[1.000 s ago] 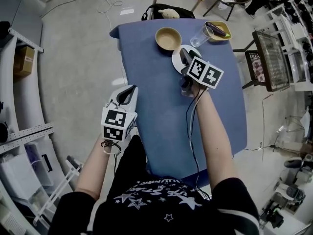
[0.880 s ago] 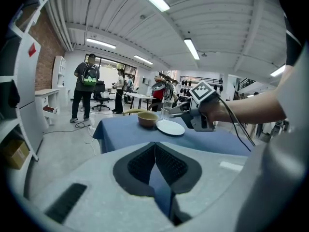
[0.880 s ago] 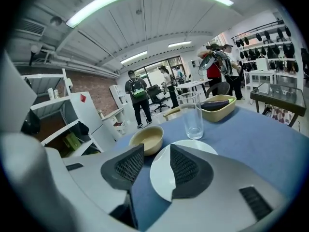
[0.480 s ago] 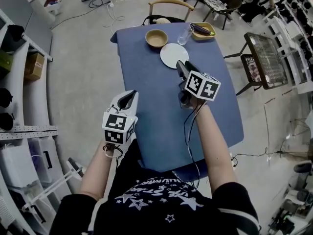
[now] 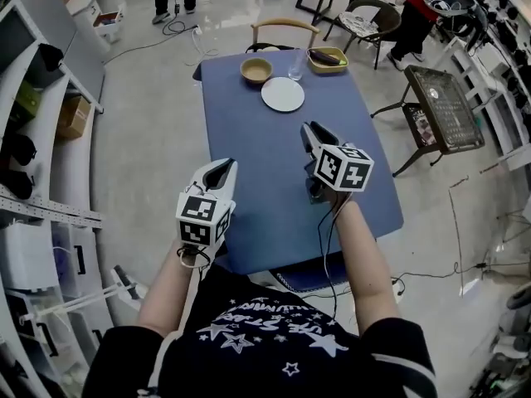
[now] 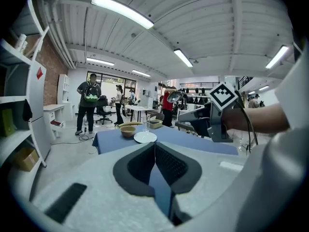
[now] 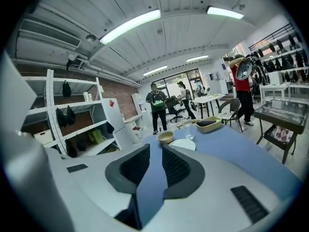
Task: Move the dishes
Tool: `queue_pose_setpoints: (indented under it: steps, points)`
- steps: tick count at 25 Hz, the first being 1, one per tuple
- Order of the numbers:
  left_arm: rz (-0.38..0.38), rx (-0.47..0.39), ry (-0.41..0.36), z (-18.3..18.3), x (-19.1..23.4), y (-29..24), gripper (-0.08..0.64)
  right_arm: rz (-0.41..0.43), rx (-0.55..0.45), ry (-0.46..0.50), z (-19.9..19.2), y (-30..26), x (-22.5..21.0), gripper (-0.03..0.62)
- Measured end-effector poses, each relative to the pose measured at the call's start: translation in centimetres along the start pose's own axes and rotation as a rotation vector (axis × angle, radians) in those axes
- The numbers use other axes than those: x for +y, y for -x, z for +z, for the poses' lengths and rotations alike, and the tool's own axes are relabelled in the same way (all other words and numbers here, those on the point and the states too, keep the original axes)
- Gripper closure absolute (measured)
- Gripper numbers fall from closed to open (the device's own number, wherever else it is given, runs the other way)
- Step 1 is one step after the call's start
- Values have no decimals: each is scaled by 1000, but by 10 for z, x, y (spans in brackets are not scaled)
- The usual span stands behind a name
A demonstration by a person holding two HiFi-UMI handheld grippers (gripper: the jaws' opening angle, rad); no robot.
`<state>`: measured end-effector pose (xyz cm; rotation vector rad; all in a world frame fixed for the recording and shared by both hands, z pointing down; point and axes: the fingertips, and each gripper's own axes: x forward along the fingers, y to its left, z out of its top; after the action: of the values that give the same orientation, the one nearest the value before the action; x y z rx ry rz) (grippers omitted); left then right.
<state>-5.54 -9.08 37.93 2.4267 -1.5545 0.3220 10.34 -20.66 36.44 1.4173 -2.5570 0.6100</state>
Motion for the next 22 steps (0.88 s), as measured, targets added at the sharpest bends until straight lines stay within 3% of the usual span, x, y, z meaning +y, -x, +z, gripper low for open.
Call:
queue_pose_setpoints:
  steps: [5, 12, 22]
  points:
    - [37, -41, -9, 0, -43, 35, 541, 67, -8, 11, -14, 57, 11, 588]
    - [85, -21, -6, -34, -106, 94, 541, 161, 42, 56, -56, 133, 28, 589]
    - [123, 8, 33, -66, -189, 140, 541, 231, 66, 8, -104, 220, 24, 589]
